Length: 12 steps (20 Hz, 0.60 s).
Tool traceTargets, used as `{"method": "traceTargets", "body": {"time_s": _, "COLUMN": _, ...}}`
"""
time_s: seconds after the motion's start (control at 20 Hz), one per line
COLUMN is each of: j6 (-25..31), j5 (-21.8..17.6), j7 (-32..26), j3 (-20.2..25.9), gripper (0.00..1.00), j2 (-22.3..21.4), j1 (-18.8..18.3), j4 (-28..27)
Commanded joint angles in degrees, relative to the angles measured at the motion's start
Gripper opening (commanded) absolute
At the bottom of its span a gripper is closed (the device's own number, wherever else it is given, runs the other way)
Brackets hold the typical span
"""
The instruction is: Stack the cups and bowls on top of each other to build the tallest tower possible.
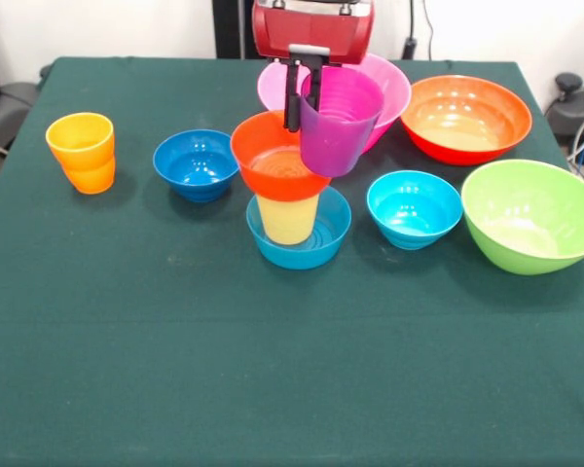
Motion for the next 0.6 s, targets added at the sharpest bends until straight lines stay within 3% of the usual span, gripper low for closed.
{"method": "traceTargets", "body": {"time_s": 0.05, "j6": -0.8, "j5": -3.7, "j7": -2.0, "j3": 1.0, "gripper": 0.00, "j2": 2.4, "j1": -0.7, "j4": -1.6}}
{"method": "traceTargets", "body": {"time_s": 0.3, "j6": 2.7, "j5": -1.7, "j7": -4.7, "j3": 3.4, "gripper": 0.00, "j2": -1.9, "j1": -3.2, "j4": 0.9}}
{"method": "traceTargets", "body": {"time_s": 0.6, "j6": 4.0, "j5": -1.1, "j7": -6.0, "j3": 4.9, "gripper": 0.00, "j2": -3.6, "j1": -4.9, "j4": 1.9}}
